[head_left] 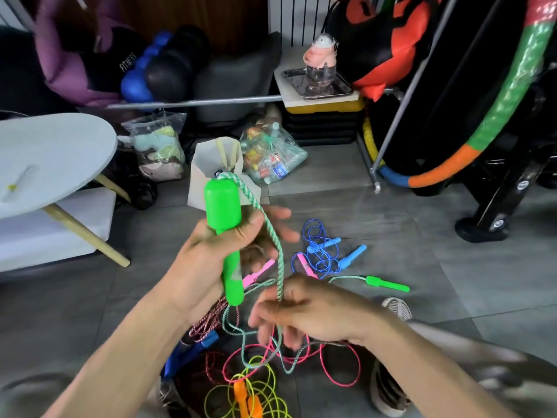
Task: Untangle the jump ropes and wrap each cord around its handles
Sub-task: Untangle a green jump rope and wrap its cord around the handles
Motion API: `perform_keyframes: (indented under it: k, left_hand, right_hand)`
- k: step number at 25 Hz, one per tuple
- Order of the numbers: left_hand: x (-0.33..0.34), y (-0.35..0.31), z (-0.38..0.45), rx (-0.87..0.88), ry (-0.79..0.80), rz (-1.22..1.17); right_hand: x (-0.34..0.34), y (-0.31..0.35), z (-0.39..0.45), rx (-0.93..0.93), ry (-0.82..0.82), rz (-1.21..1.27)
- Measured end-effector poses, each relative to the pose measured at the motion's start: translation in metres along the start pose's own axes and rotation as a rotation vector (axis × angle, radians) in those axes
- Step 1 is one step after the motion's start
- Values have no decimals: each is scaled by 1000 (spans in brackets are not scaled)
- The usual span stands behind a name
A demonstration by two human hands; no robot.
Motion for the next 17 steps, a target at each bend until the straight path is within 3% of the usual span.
perform_keyframes:
  k: [1,3,5,7,9,11,12,13,15,17]
  left_hand:
    - [-3,4,2,-14,-60,7]
    - [-2,21,1,-126,-77,91]
    - [12,40,-9,-302,112,147]
    - [23,48,-17,-377,254,143]
    - [18,44,-15,-370,189,146]
    - [9,37,-10,-388,75,101]
    - [6,34,-8,-393,41,71]
    - [4,33,-6,-392,27,56]
    - [4,32,-3,-389,23,41]
    - [4,31,-2,-401,16,25]
  right_hand:
    - [-6,6,-4,-1,18,163]
    - [-29,22,-15,-66,-118,557]
    - [-66,30,-30,-106,-281,884]
    - [-114,24,-46,-9,-526,923]
    - [-146,5,-59,177,-801,701]
    - [-145,-10,-62,315,-1021,81]
    - [-134,-11,-58,265,-1085,-221]
    - [-115,-6,-51,121,-1038,-377]
    - [-68,11,-37,-134,-614,-296]
    - [-36,18,-28,-130,-188,-218]
Point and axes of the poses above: each hand's wrist, its own z-axis towards the middle knuckle, its own x-axis out of the palm, y = z × x, the point moved 2 cm from there along z, towards the middle knuckle, and after that the axes turned 10 degrees about -z, right-handed, at the moved point
